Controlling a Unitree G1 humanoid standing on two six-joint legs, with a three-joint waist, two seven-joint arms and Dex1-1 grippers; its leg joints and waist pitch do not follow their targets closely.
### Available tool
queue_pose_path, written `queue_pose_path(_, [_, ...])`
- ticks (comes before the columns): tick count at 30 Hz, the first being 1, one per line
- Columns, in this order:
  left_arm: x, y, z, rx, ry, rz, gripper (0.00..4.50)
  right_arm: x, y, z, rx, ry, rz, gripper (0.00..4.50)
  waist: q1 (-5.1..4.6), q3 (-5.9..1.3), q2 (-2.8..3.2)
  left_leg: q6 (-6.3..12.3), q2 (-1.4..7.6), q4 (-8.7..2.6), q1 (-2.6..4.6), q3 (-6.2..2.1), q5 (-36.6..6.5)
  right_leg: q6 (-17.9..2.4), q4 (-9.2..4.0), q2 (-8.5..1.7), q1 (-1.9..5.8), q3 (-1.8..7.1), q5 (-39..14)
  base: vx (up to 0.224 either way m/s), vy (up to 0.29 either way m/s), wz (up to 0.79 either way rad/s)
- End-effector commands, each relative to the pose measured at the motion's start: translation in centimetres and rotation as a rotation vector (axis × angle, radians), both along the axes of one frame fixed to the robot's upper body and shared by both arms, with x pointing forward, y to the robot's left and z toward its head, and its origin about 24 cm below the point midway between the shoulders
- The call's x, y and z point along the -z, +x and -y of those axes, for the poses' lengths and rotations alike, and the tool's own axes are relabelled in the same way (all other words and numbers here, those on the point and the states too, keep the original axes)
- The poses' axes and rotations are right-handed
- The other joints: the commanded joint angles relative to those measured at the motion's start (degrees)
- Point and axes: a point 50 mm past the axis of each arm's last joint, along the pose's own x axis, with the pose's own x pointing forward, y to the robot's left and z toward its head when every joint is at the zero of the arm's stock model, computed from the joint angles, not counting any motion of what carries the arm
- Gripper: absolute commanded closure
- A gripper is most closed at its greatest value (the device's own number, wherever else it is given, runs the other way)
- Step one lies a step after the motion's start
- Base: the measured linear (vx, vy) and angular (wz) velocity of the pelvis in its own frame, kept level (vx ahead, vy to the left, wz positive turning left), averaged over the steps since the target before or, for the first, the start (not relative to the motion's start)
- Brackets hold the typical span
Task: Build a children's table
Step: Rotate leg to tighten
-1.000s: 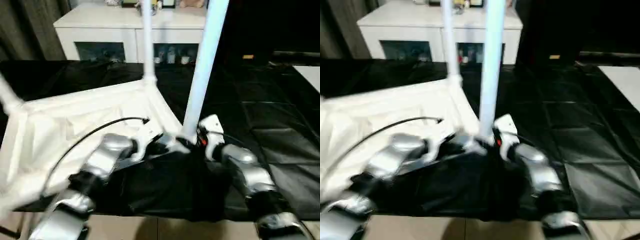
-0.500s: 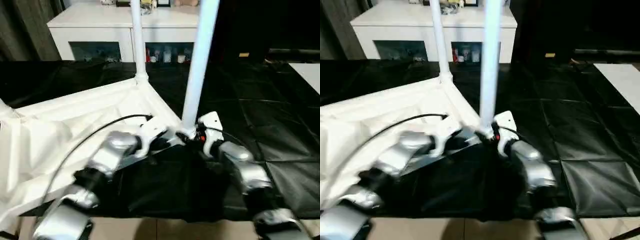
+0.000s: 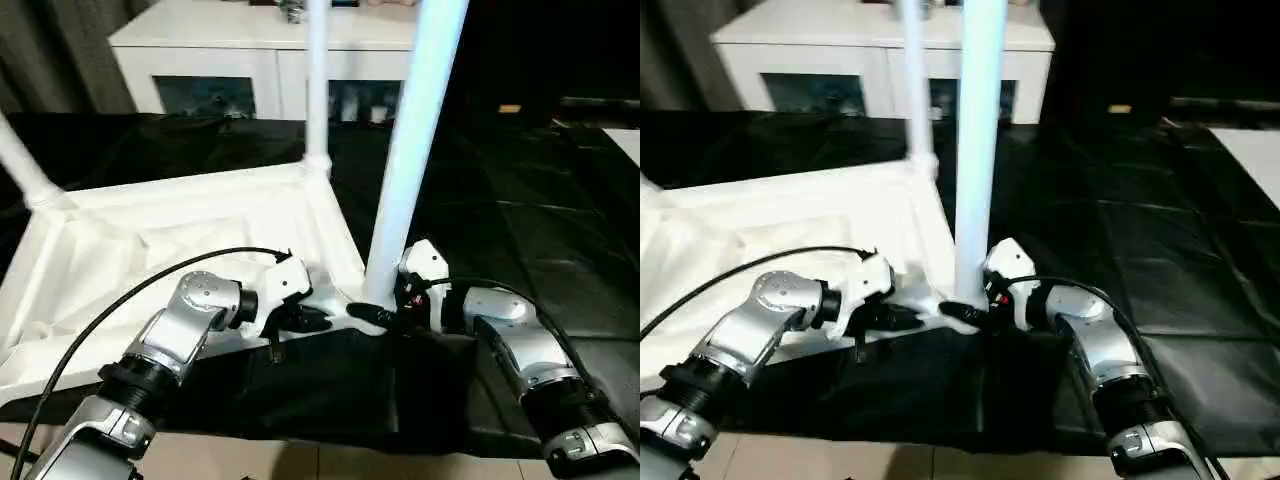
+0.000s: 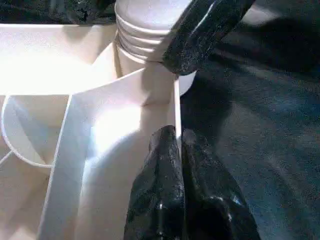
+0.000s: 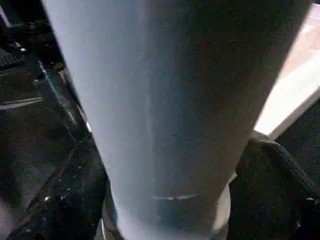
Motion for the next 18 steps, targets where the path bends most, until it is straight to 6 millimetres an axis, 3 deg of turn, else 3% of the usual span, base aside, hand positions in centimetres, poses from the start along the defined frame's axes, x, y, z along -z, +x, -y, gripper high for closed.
queue_pose_path(1, [-0.2, -0.7, 0.8, 0.073, -0.041, -0.025, 4.50, -0.5, 0.0, 0.0, -0.034, -0.003, 0.018, 0.79, -0.12, -3.43, -0.59, 1.87, 2.25, -4.51, 1.08, -0.89, -14.8, -14.0, -2.89, -2.48, 2.38, 1.60, -13.0, 0.000, 0.000, 0.00])
queue_pose_path(8, [-0.3, -0.7, 0.4, 0.067, -0.029, -0.025, 4.50, -0.2, -0.8, 0.6, -0.104, -0.017, -0.014, 0.79, 0.47, -3.66, -0.66, 3.21, 2.17, -4.09, 0.95, -0.75, -11.4, -14.5, -2.48, -2.43, 2.53, 1.56, -9.2, 0.000, 0.000, 0.00])
queue_pose_path(10, [-0.3, -0.7, 0.3, 0.067, -0.027, -0.026, 4.50, -0.1, -0.9, 0.7, -0.110, -0.020, -0.017, 0.79, 0.47, -3.66, -0.72, 3.33, 2.13, -4.07, 0.86, -0.75, -11.4, -14.6, -2.49, -2.43, 2.59, 1.52, -9.5, 0.000, 0.000, 0.00])
queue_pose_path(11, [-0.3, -0.7, 0.3, 0.067, -0.024, -0.028, 4.50, -0.2, -0.9, 1.0, -0.111, -0.022, -0.018, 0.79, 0.47, -3.65, -0.35, 3.21, 2.15, -4.09, 0.93, -0.77, -11.7, -14.6, -2.58, -2.43, 2.52, 1.51, -9.8, 0.000, 0.000, 0.00])
queue_pose_path(14, [-0.3, -0.6, 0.2, 0.067, -0.020, -0.028, 4.50, -0.2, -0.9, 1.2, -0.109, -0.022, -0.020, 0.79, 0.44, -3.63, -0.57, 3.04, 2.12, -4.10, 0.91, -0.78, -12.3, -14.5, -2.64, -2.41, 2.58, 1.51, -10.5, 0.000, 0.000, 0.00])
queue_pose_path(16, [-0.3, -0.6, 0.2, 0.067, -0.019, -0.028, 4.50, -0.2, -0.8, 1.3, -0.100, -0.017, -0.023, 0.79, 0.46, -3.65, -0.39, 2.83, 2.16, -4.13, 0.98, -0.83, -12.5, -14.5, -2.65, -2.40, 2.51, 1.49, -10.7, 0.000, 0.000, 0.00])
queue_pose_path(18, [-0.4, -0.6, 0.2, 0.066, -0.018, -0.028, 4.50, -0.2, -0.7, 1.3, -0.097, -0.015, -0.025, 1.04, 0.49, -3.70, -0.47, 2.83, 2.15, -4.09, 0.96, -0.84, -12.2, -14.7, -2.56, -2.39, 2.56, 1.49, -10.1, 0.000, 0.000, 0.00])
